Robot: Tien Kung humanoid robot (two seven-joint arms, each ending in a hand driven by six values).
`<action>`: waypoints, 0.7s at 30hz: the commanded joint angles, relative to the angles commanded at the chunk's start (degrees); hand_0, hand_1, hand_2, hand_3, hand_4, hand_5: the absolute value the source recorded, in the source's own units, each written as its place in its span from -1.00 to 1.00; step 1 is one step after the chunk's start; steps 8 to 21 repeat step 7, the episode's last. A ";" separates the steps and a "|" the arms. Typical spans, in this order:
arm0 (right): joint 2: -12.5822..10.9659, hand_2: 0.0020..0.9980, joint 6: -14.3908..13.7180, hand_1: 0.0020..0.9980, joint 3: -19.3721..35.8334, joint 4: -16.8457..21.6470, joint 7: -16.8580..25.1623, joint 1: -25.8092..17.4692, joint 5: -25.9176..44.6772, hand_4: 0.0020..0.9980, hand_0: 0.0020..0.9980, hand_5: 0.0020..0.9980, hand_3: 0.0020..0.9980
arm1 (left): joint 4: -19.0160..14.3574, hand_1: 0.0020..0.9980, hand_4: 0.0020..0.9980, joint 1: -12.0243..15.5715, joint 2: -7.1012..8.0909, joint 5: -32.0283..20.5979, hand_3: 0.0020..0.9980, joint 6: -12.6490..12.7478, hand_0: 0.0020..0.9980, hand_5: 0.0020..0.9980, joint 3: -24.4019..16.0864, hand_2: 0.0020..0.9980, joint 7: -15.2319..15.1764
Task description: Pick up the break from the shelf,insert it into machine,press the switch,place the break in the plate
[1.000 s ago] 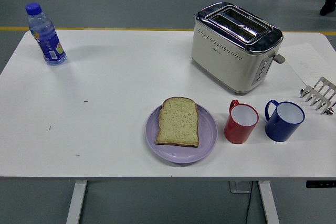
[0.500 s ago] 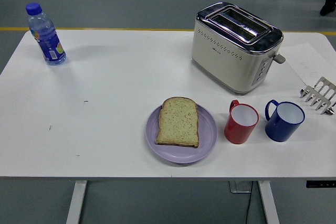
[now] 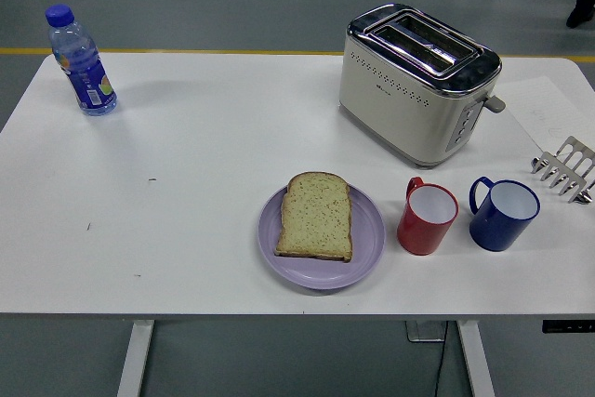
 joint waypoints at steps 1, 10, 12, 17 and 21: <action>0.02 0.40 0.04 0.36 -0.02 -0.02 -0.11 0.01 -0.05 0.03 0.45 -0.44 0.30 | 0.00 0.24 -0.13 -0.03 0.00 -0.08 0.23 -0.01 0.32 0.84 0.03 0.34 -0.04; 0.11 0.40 0.44 0.36 -0.01 -0.09 -0.55 0.10 -0.17 0.03 0.45 -0.44 0.30 | 0.00 0.24 -0.13 -0.27 0.00 -0.62 0.23 0.00 0.32 0.84 0.42 0.34 -0.20; 0.11 0.40 0.44 0.36 -0.01 -0.09 -0.55 0.10 -0.17 0.03 0.45 -0.44 0.30 | 0.00 0.24 -0.13 -0.27 0.00 -0.62 0.23 0.00 0.32 0.84 0.42 0.34 -0.20; 0.11 0.40 0.44 0.36 -0.01 -0.09 -0.55 0.10 -0.17 0.03 0.45 -0.44 0.30 | 0.00 0.24 -0.13 -0.27 0.00 -0.62 0.23 0.00 0.32 0.84 0.42 0.34 -0.20; 0.11 0.40 0.44 0.36 -0.01 -0.09 -0.55 0.10 -0.17 0.03 0.45 -0.44 0.30 | 0.00 0.24 -0.13 -0.27 0.00 -0.62 0.23 0.00 0.32 0.84 0.42 0.34 -0.20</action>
